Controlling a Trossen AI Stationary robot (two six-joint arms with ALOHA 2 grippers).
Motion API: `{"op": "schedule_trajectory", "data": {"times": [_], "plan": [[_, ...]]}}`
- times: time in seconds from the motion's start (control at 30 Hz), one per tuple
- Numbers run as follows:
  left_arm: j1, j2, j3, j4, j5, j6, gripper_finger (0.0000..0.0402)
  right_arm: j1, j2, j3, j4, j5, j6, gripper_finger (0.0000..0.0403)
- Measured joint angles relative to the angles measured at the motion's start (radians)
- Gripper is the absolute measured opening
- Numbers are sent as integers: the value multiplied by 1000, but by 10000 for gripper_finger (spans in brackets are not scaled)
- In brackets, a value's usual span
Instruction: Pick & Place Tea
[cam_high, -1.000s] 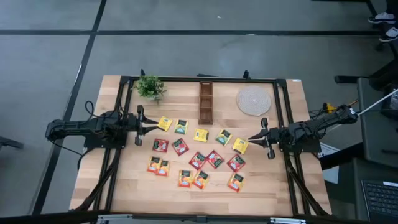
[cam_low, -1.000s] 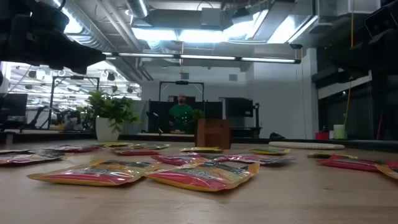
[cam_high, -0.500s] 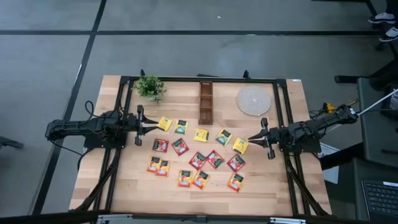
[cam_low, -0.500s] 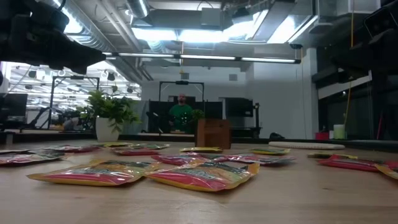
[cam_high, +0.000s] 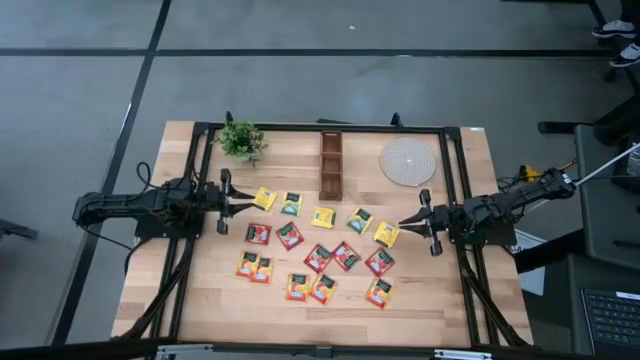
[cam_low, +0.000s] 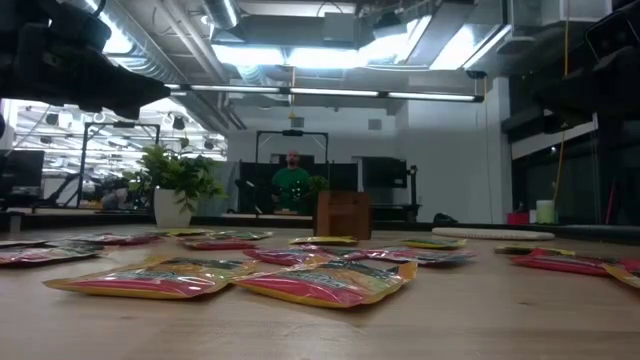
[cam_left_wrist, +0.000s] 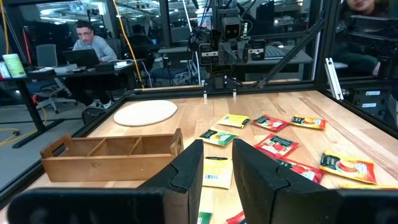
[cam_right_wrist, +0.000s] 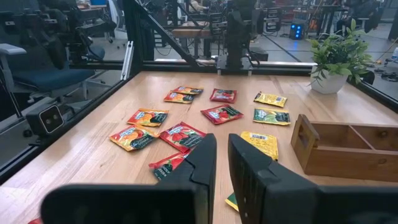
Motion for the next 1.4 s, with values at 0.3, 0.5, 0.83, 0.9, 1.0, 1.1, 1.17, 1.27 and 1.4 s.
{"op": "schedule_trajectory", "data": {"times": [0.3, 0.5, 0.83, 0.9, 1.0, 1.1, 1.17, 1.27, 1.4], "plan": [[0, 0, 0, 0, 0, 0, 82, -3, 0, 0, 0, 1, -313, 45], [0, 0, 0, 0, 0, 0, 82, -4, 0, 0, 1, 19, -362, 45], [0, 0, 0, 0, 0, 0, 82, -4, 0, 0, 47, -61, -337, 45], [0, 0, 0, 0, 0, 0, 82, -4, 0, 0, 86, -115, -336, 45], [0, 0, 0, 0, 0, 0, 82, -4, 0, 0, 147, -192, -338, 45], [0, 0, 0, 0, 0, 0, 82, -4, 0, 0, 216, -226, -338, 46], [0, 0, 0, 0, 0, 0, 82, -4, 0, 0, 264, -214, -338, 45], [0, 0, 0, 0, 0, 0, 82, -4, 0, 0, 356, -164, -339, 45], [0, 0, 0, 31, 5, -75, 82, -4, 0, 0, 453, -107, -341, 45]]}}
